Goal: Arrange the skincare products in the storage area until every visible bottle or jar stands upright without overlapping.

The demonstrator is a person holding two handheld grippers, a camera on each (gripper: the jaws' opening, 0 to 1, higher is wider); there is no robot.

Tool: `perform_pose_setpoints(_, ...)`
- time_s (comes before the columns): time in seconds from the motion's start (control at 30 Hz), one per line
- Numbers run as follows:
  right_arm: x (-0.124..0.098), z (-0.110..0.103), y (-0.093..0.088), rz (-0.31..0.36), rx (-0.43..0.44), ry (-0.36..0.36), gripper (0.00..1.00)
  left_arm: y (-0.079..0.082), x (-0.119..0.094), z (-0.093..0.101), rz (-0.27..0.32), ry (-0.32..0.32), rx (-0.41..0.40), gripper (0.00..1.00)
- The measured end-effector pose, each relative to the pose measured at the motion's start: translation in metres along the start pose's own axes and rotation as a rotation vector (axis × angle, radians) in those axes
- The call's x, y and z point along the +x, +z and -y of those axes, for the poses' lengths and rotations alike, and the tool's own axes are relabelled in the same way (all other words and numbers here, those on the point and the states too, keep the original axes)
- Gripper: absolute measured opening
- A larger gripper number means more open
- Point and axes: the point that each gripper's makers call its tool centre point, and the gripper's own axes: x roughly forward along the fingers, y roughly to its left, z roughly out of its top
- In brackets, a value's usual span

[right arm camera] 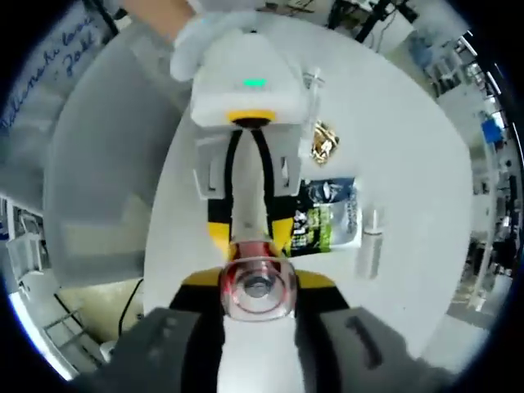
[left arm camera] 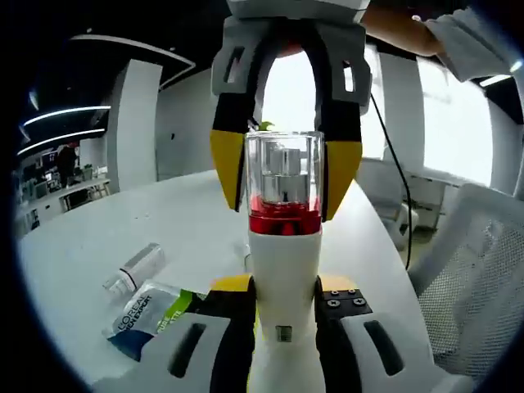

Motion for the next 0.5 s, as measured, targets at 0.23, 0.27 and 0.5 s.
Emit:
perform_pose_setpoints(0.23, 0.001, -0.008, 0.0, 0.028, -0.021, 0.019, 0.32, 0.001, 0.004, 0.01, 0.009, -0.012, 0.059, 0.25)
perform_pose_setpoints(0.27, 0.001, -0.008, -0.001, 0.026, -0.001, 0.021, 0.32, 0.002, 0.005, 0.01, 0.013, -0.01, 0.076, 0.25)
perform_pose_setpoints(0.5, -0.001, -0.008, -0.003, 0.036, 0.11, 0.024, 0.31, -0.024, -0.008, 0.023, -0.091, -0.034, 0.069, 0.52)
